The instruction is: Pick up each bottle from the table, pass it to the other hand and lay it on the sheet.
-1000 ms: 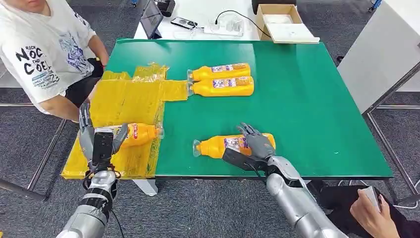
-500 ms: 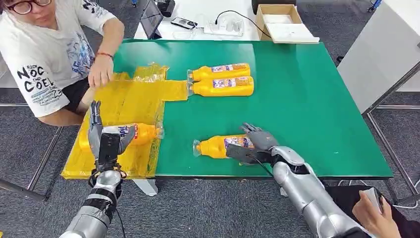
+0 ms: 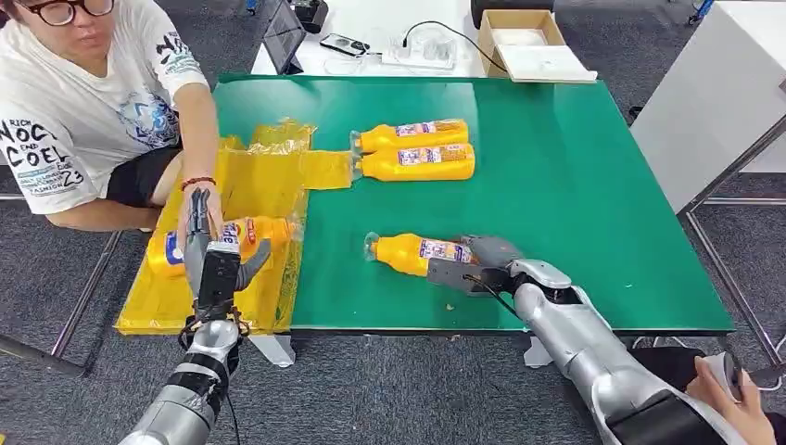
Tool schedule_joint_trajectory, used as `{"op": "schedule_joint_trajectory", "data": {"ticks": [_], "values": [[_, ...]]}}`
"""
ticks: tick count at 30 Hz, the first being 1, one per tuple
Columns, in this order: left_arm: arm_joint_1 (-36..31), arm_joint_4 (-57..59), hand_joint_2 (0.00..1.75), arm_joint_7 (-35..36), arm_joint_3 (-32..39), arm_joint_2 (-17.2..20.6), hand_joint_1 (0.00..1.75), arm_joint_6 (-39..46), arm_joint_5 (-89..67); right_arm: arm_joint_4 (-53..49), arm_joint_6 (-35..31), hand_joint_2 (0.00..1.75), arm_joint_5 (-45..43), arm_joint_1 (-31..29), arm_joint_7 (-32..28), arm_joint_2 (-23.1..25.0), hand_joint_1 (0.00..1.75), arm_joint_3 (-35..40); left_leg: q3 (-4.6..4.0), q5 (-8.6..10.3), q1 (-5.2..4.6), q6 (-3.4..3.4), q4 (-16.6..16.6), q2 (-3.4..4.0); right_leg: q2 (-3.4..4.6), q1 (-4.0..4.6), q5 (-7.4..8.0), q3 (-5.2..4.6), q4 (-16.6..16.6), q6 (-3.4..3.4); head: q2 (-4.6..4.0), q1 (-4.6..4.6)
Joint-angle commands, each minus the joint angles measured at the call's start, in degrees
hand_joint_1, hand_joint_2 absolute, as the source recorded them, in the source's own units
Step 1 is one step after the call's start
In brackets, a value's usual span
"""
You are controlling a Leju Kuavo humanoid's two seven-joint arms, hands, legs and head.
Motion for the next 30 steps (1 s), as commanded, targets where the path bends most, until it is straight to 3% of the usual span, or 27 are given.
{"op": "schedule_joint_trajectory", "data": {"ticks": [1,3,5,8,11,14,18,23,30], "values": [[-1.27,3.04,1.75,0.17,-1.29,-1.44,0.0,-5.59,3.43,1.85,-10.79,1.75,-6.11,7.15,-4.98,2.37,1.75,-1.77,0.39,-0.04,0.09,0.0,-0.14,-0.18,-0.27,0.13,-0.08,0.51,-0.22,-0.17,0.0,0.0],[-0.06,1.66,1.75,0.17,1.55,-3.54,0.0,-11.36,4.59,-11.29,-22.85,1.75,-9.19,14.64,-8.24,5.8,1.75,-9.89,0.3,-0.04,0.09,-0.01,-0.11,-0.12,-0.17,0.12,-0.05,0.4,-0.18,-0.11,0.0,0.0],[1.69,-1.54,1.75,1.51,2.87,-5.36,0.0,-15.54,4.63,-22.78,-27.23,1.75,-6.69,19.57,-6.16,7.94,1.75,-13.25,0.33,-0.08,0.11,-0.03,-0.11,-0.02,-0.08,0.15,-0.06,0.44,-0.19,-0.15,0.0,0.02],[1.93,-1.99,1.75,2.01,2.97,-5.65,0.0,-15.76,4.1,-24.91,-26.12,1.75,-6.23,20.01,-4.69,7.8,1.75,-13.74,0.07,-0.16,0.0,-0.05,0.02,0.07,0.04,0.08,-0.11,0.17,0.06,-0.14,0.0,0.0],[3.15,-4.36,1.75,4.35,3.41,-7.2,0.0,-23.75,8.67,-31.54,-40.79,1.75,-6.74,23.3,-14.01,12.9,1.75,-21.67,-0.17,-0.08,0.0,-0.04,-0.01,-0.07,-0.11,0.08,-0.08,-0.1,0.02,-0.1,0.0,-0.04],[4.94,-8.27,1.75,7.63,0.36,-8.27,0.0,-30.52,13.43,-38.07,-47.44,1.75,-5.57,26.13,-16.98,13.97,1.75,-24.29,-0.19,-0.2,0.02,-0.01,0.1,-0.12,-0.15,0.07,-0.23,-0.06,0.11,-0.14,0.0,0.0],[5.4,-9.31,1.75,8.95,-1.24,-8.32,0.0,-31.48,14.66,-39.08,-49.32,1.75,-6.65,26.84,-19.23,14.48,1.75,-25.44,-0.12,-0.25,0.05,0.0,0.07,-0.1,-0.18,0.08,-0.26,0.06,0.03,-0.17,0.0,-0.02],[7.19,-12.57,1.75,13.27,-6.62,-7.45,0.0,-43.39,25.04,-34.26,-50.81,1.75,-6.89,26.27,-24.23,14.85,1.75,-25.95,-0.33,-0.13,0.01,-0.02,0.0,-0.02,-0.06,0.04,-0.11,-0.19,-0.01,-0.13,0.0,-0.02],[8.81,-15.52,1.75,17.44,-12.08,-5.84,0.0,-56.01,37.31,-24.85,-47.18,1.75,-7.2,24.71,-29.64,16.63,1.75,-21.82,-0.14,-0.19,0.02,-0.03,-0.05,0.15,0.07,0.08,-0.11,-0.05,-0.09,-0.15,0.0,-0.02]]}}
